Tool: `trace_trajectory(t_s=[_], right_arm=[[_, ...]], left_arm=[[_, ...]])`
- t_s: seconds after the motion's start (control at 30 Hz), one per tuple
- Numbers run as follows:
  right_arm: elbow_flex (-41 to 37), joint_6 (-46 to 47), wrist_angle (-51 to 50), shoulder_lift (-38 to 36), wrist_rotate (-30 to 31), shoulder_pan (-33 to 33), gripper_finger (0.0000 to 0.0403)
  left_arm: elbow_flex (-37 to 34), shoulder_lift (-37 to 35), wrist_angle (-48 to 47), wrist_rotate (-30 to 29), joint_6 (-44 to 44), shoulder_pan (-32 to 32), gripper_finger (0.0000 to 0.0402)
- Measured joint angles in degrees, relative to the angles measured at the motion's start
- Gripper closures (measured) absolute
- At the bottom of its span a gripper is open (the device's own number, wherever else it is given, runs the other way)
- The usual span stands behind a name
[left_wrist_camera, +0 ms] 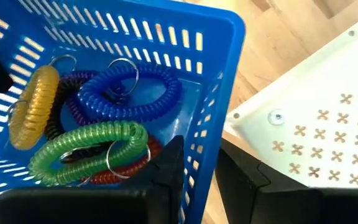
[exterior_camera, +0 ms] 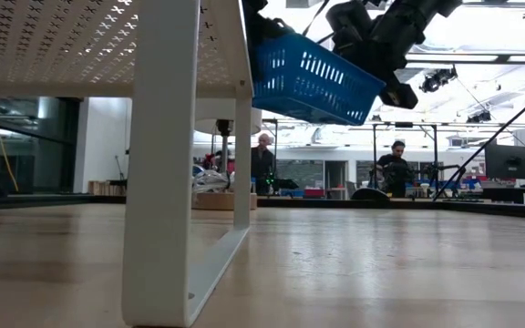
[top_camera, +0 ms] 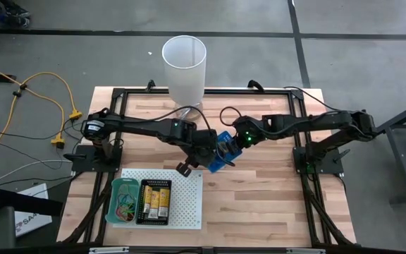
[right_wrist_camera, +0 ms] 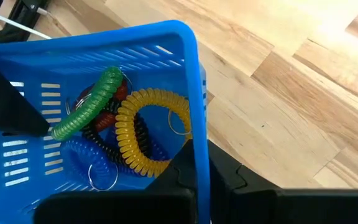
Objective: Pick & Place Office Desk Supplies
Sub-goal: Put the blue bin on the shelf
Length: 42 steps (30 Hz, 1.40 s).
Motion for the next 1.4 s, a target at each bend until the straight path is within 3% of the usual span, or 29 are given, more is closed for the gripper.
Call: trace_trajectory(t_s=[0.27,0.6,1.4], right_arm=[[0.0,0.06,-0.11,0.0,1.92,1.69,0.0399],[0.0,0.03,0.93,0.37,2.23,1.73,0.0399],[0.0,0.02,2.64,0.37,0.91,1.73,0.0399]], left_arm=[[0.0,0.0,-0.24,0.84,-0.59,-0.04,0.0327],[0.09,-0.09,-0.05,0.94,-0.83,-0.11,0.0396],[0.09,-0.11,-0.45,-0.15,0.46,-1.62,0.0401]])
